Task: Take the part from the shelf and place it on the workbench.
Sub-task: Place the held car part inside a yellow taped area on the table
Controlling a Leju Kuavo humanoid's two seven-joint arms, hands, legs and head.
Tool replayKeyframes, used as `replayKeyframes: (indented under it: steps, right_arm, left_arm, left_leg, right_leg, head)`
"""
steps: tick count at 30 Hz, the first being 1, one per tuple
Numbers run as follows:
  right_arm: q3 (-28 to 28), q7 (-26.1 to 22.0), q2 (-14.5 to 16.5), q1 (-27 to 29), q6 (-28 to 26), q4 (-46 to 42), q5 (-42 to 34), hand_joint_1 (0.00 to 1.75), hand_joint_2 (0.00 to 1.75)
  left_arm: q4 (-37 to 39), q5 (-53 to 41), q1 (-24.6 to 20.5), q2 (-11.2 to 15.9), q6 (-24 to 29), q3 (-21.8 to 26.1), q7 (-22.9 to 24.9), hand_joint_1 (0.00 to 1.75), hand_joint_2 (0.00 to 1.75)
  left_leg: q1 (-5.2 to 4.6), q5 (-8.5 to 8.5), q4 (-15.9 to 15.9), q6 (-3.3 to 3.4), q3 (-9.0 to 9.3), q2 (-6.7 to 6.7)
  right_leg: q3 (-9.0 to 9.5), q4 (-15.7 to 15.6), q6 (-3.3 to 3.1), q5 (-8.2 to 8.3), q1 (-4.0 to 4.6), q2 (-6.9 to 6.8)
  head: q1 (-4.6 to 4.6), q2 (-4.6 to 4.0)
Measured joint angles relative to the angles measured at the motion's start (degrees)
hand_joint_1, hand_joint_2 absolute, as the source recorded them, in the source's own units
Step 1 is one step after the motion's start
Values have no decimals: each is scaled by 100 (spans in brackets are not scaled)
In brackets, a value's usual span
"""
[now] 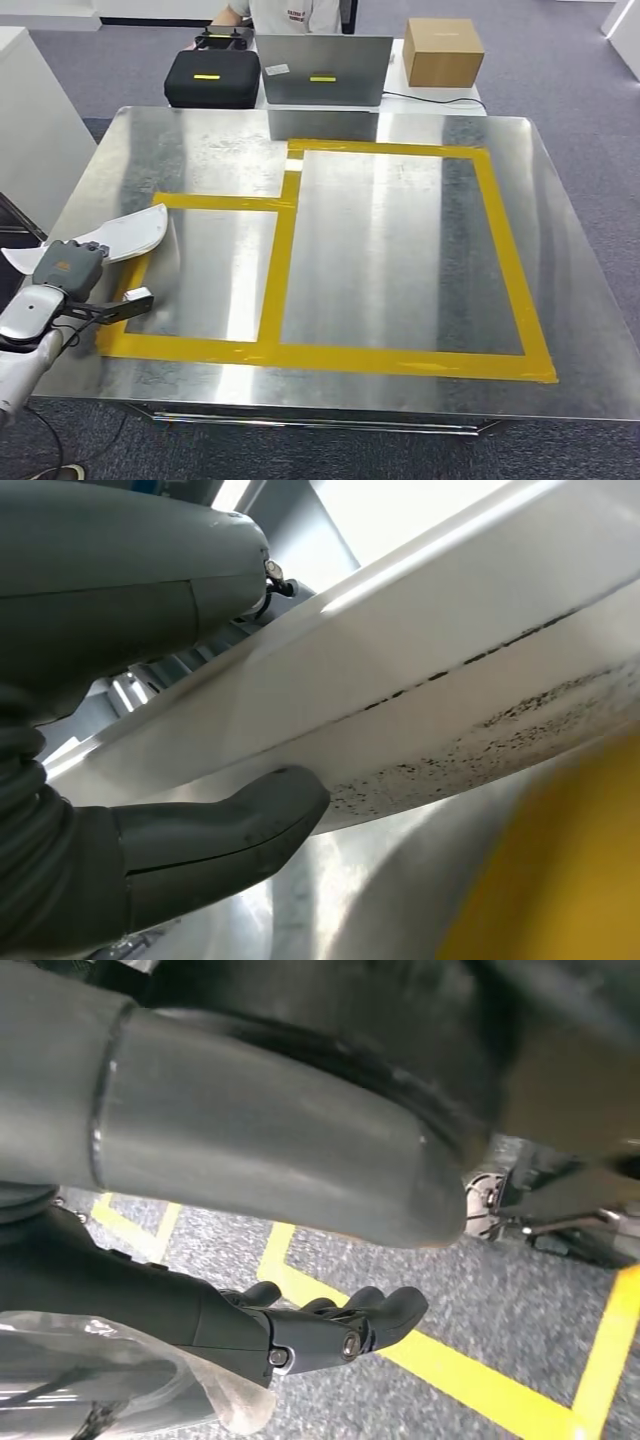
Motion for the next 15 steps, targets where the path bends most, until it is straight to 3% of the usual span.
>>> replayKeyframes:
  steps: [2, 4, 6, 9, 10, 11, 12, 15]
  right_arm:
    - [3, -1, -11, -11, 1, 1, 0, 0, 0]
    - [5, -4, -14, -6, 3, 2, -1, 0, 0]
    - [7, -20, -14, -2, 2, 1, 0, 0, 0]
    - [15, -40, -15, -12, 1, 3, 8, 0, 0]
    - [24, -42, -15, -9, 1, 4, 14, 0, 0]
    - [34, -44, -15, -2, 1, 5, 21, 0, 0]
    - [42, -46, -15, 4, 1, 6, 29, 0, 0]
    - [58, -63, -14, 1, 1, 6, 58, 0, 0]
  left_arm:
    - [25, 12, -8, 5, 11, -13, -1, 175, 175]
    - [43, 111, -6, 9, 79, -27, -28, 175, 175]
    - [40, 433, 33, 3, 313, -29, -139, 175, 175]
    - [-43, 762, 216, -26, 863, -24, -223, 175, 175]
    - [-84, 744, 300, -35, 968, -30, -205, 175, 175]
    - [-124, 711, 374, -38, 1015, -35, -191, 175, 175]
    - [-162, 690, 430, -38, 1037, -39, -185, 175, 175]
    - [-296, 669, 487, -26, 1384, -43, -300, 175, 175]
  left_leg:
    - [-4, -3, 1, -49, -10, -4]
    - [10, -4, -6, -111, -12, -4]
    - [19, -125, 138, -167, -62, 0]
    - [40, -625, 1091, -249, -466, 4]
    - [50, -730, 1396, -268, -600, 4]
    - [59, -730, 1526, -281, -659, 4]
    - [67, -614, 1423, -288, -612, 6]
    - [76, -97, 368, -274, -122, 16]
  right_leg:
    - [191, -349, -41, 59, 28, 5]
    - [225, -396, -52, 75, 24, 9]
    - [255, -448, -92, 105, -5, 3]
    - [281, -471, -131, 111, -19, -1]
    - [283, -469, -134, 108, -19, 1]
    - [284, -467, -135, 107, -19, 4]
    - [286, -463, -132, 105, -19, 7]
    - [280, -429, -87, 86, -6, 6]
  head:
    - [-3, 0]
    - [-2, 0]
    - [-15, 1]
    - [-30, 0]
    - [-28, 0]
    - [-28, 0]
    - [-30, 0]
    - [-31, -1]
